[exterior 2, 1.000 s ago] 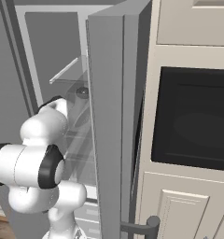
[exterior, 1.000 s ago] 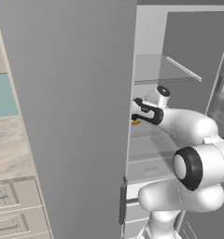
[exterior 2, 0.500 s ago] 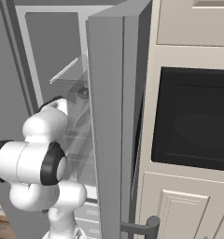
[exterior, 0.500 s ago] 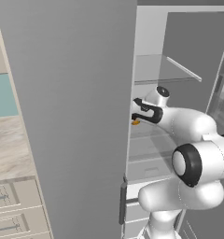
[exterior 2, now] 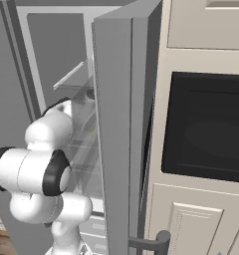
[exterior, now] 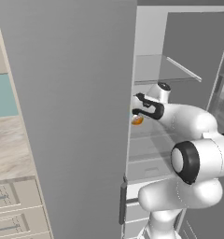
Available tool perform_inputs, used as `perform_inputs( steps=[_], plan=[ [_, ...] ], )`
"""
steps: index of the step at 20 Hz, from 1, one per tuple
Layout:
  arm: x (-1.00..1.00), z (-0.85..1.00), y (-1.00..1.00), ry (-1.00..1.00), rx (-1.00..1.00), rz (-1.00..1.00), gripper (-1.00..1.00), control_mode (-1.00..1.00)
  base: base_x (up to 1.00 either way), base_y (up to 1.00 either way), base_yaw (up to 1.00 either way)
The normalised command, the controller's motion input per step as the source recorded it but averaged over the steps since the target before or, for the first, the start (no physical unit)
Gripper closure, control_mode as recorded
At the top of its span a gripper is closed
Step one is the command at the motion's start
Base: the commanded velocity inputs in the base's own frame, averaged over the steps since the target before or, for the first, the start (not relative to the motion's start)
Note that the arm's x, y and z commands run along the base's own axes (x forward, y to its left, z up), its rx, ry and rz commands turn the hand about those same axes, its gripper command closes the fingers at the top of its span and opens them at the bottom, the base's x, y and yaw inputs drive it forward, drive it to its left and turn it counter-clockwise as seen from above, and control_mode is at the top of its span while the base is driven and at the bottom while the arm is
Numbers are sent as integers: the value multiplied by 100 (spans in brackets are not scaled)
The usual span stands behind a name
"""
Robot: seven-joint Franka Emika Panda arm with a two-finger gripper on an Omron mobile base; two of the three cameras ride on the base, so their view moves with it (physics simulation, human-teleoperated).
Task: Retrieve the kiwi and orange from the fridge and place them into the bowl on the dining table.
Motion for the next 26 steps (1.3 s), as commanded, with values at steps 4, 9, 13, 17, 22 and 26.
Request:
perform_inputs(
  steps=[4,9,13,17,22,26],
  plan=[
    [-100,-13,-98,-6,0,-12,100,-100,0,0,0],
    [-100,-10,-33,-27,-3,-4,100,-100,0,0,0],
    [-100,48,42,-20,-12,0,100,-100,0,0,0],
    [-100,70,38,-10,-15,1,100,-100,0,0,0],
    [-100,78,13,0,-14,0,100,-100,0,0,0],
    [-100,87,0,0,-10,0,100,-100,0,0,0]
  ],
)
